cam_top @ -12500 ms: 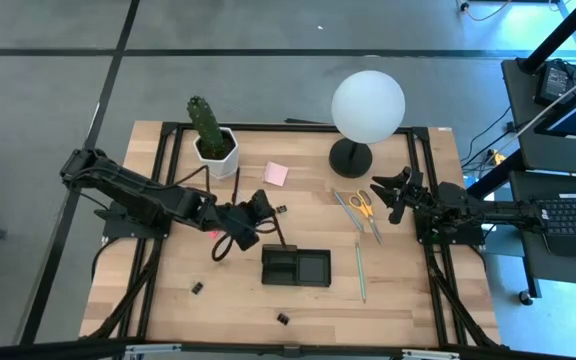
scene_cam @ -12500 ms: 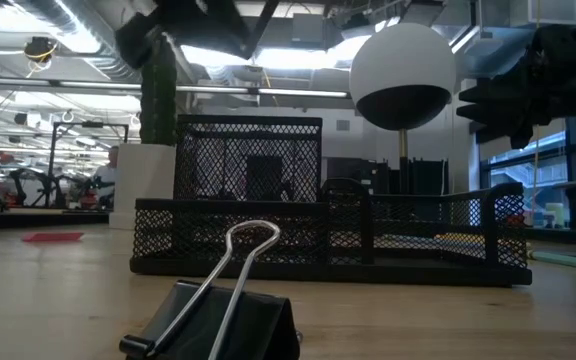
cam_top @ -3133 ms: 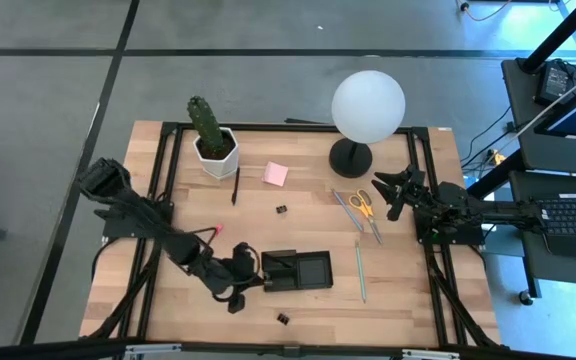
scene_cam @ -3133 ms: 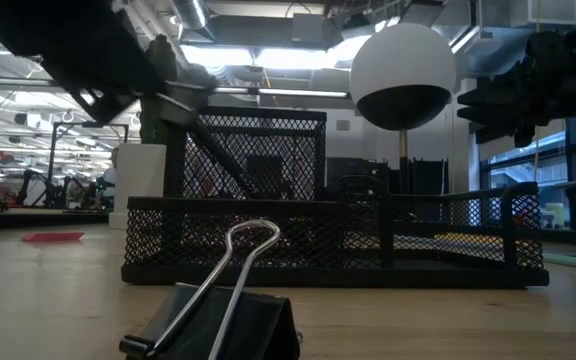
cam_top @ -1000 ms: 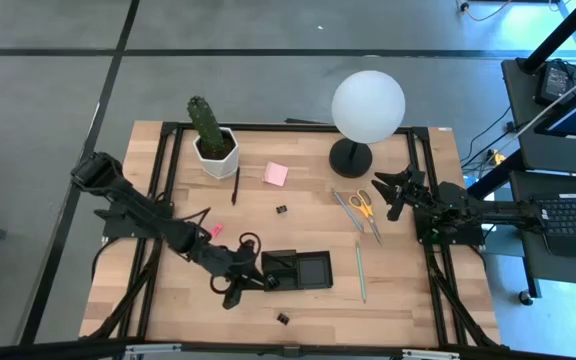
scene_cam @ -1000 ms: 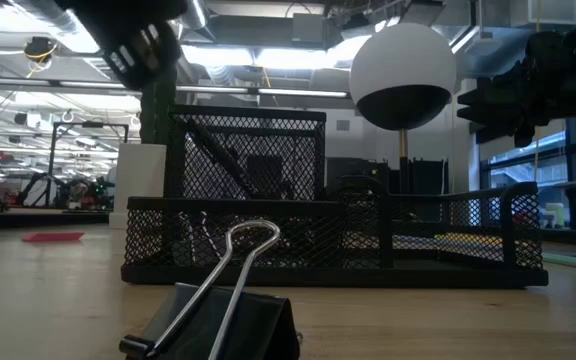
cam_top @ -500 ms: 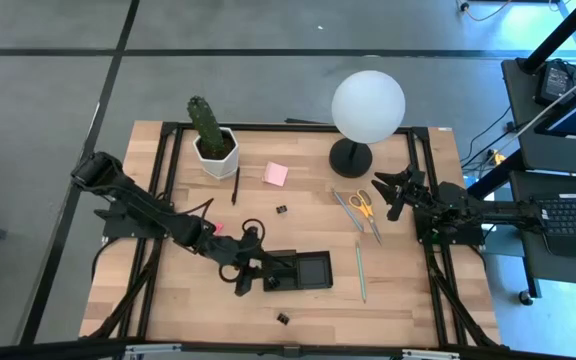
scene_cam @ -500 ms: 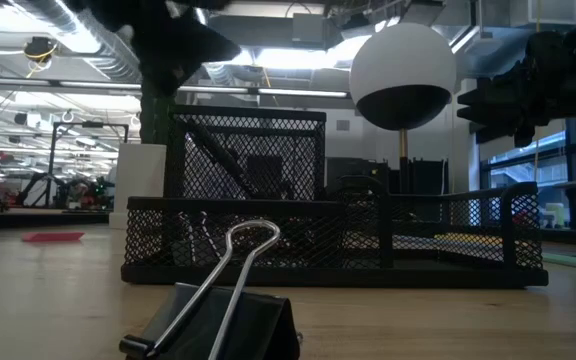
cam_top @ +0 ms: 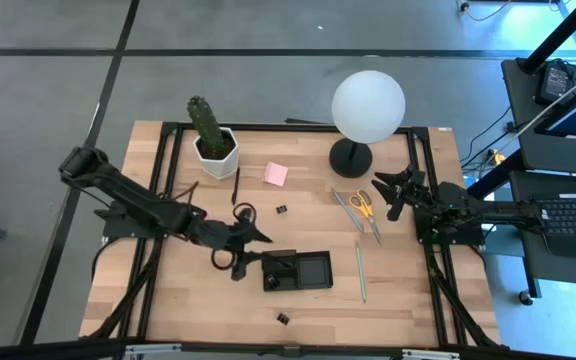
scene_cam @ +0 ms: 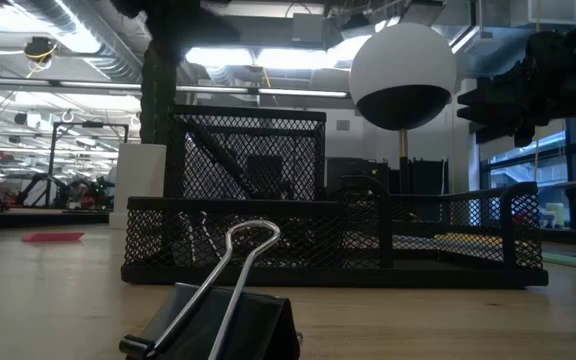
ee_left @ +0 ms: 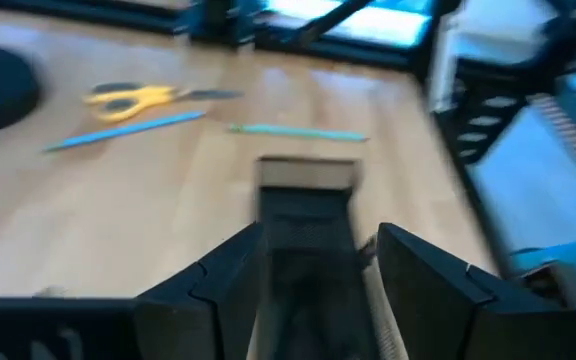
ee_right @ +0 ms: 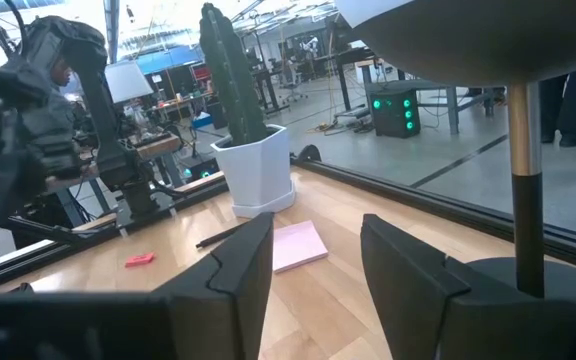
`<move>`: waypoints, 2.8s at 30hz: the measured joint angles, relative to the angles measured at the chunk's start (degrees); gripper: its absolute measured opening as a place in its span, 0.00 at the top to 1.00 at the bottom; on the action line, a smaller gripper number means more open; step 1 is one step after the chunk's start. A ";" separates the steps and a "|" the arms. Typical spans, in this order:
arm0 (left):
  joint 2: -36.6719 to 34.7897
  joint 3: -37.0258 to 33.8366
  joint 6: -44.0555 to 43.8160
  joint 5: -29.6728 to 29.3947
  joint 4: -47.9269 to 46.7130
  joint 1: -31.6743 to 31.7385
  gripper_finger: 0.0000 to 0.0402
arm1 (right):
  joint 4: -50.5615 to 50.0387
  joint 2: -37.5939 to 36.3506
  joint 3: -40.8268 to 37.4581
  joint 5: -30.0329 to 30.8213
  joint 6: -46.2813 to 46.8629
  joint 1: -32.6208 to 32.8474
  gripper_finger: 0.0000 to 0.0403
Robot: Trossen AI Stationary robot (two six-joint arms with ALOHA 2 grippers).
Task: Pick and place office supplies into organizer
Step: Put the pink eraser into the mesh desk organizer
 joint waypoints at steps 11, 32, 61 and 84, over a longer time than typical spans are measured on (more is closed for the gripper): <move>-4.78 0.00 -22.12 -5.11 -33.78 1.32 0.53 | -0.01 0.00 0.00 0.00 0.02 -0.02 0.62; 6.50 0.00 -44.35 11.77 -54.56 14.22 0.54 | 0.01 0.00 0.00 0.04 -0.02 -0.02 0.62; 15.64 0.17 -41.67 18.62 -51.61 15.40 0.54 | 0.00 0.00 0.00 0.00 -1.23 -0.02 0.62; 16.24 0.14 -39.19 21.41 -49.49 17.11 0.73 | 0.01 0.00 0.00 -0.11 -1.22 -0.02 0.62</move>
